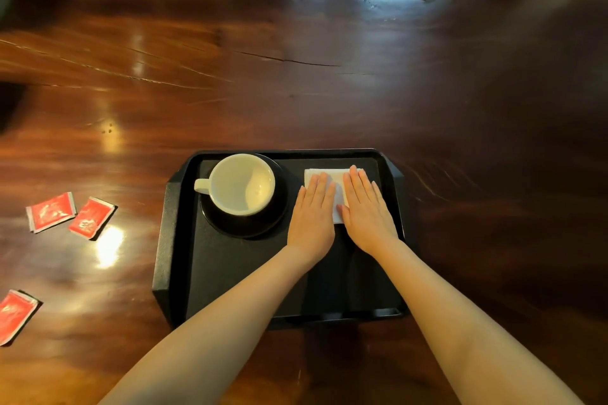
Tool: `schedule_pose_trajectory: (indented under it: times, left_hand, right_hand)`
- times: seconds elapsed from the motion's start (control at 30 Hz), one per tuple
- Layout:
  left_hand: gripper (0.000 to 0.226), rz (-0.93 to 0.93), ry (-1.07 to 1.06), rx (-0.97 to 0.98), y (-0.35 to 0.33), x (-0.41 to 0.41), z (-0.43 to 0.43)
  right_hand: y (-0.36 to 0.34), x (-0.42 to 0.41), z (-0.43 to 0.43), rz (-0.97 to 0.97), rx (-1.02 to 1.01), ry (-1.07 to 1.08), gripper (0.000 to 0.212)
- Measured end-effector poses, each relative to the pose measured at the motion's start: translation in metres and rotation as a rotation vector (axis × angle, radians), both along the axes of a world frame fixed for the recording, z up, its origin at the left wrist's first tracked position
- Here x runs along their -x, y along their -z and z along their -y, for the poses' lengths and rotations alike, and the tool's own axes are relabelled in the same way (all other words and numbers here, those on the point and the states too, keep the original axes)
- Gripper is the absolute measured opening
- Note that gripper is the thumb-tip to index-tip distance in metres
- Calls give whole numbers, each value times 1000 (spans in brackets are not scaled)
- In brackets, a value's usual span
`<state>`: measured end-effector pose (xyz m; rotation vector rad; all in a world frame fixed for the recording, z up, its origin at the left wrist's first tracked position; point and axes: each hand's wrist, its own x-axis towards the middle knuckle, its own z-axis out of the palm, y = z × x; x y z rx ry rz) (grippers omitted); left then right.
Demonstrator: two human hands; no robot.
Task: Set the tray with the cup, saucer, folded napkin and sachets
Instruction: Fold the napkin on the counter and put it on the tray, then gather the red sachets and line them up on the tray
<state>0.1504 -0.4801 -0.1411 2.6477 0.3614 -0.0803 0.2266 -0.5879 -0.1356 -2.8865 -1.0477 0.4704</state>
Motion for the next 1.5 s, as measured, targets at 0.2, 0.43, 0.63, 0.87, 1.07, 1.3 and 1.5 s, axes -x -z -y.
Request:
schedule_pose_trajectory:
  times: [0.2,0.43,0.63,0.87,1.07,1.3,1.5]
  left_hand:
    - [60,42,-22,163,-16,29,-4]
    - [44,-2,-130,214,-43,68,-27]
    - [35,-155,-125,201,-71,89,-30]
    - [36,-309,-266,161,-89,147,-46]
    - [35,-395,-393,88,-100,206,-78]
    - [33,-412,-515,103,-121,268,-111]
    - [26,-412,-692,127,-112,324,-154]
  right_hand:
    - [-15,5,-2,5,11,54,61]
    - [-40,36,14,-71,35,96,61]
    - [-62,61,23,-132,115,-31,50]
    - [-85,104,-7,-175,198,-222,50]
    - [-102,148,-57,-324,254,-358,48]
    - [-111,181,-115,-366,254,-563,46]
    - [-111,207,-167,-355,218,-651,33]
